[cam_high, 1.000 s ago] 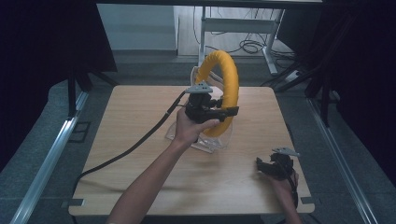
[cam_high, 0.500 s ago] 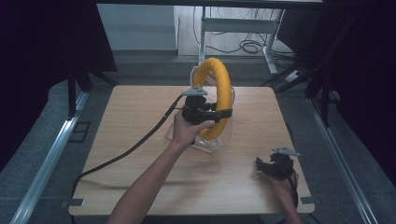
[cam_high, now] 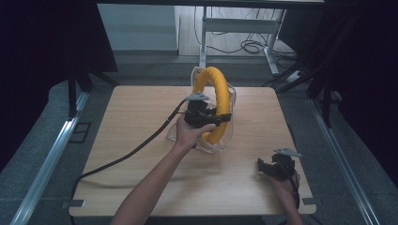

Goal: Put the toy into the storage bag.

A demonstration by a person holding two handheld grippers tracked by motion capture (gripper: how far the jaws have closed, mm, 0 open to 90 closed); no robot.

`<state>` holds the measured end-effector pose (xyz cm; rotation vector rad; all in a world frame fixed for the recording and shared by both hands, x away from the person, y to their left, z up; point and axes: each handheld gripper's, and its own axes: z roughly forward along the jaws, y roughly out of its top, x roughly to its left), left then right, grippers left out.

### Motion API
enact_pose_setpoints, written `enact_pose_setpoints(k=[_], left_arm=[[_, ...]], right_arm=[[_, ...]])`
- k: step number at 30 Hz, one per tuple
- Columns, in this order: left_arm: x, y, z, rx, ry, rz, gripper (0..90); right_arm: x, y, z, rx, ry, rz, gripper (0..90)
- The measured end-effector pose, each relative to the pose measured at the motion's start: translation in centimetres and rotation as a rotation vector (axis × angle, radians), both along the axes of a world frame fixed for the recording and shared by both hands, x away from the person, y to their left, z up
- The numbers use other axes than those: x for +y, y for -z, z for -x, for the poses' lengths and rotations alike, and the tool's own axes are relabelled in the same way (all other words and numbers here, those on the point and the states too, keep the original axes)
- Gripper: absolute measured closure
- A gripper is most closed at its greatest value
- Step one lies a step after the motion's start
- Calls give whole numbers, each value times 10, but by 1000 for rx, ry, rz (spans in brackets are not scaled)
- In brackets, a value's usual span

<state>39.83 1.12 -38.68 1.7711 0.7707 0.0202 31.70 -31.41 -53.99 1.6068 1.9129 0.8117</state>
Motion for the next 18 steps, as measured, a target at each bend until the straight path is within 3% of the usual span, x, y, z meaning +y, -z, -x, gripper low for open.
enact_pose_setpoints(k=[10,18], left_arm=[[3,2,0,0,-12,8,488],[4,-2,3,-44,-41,-21,451]], right_arm=[[0,0,0,0,0,0,144],[0,0,0,0,0,0,144]])
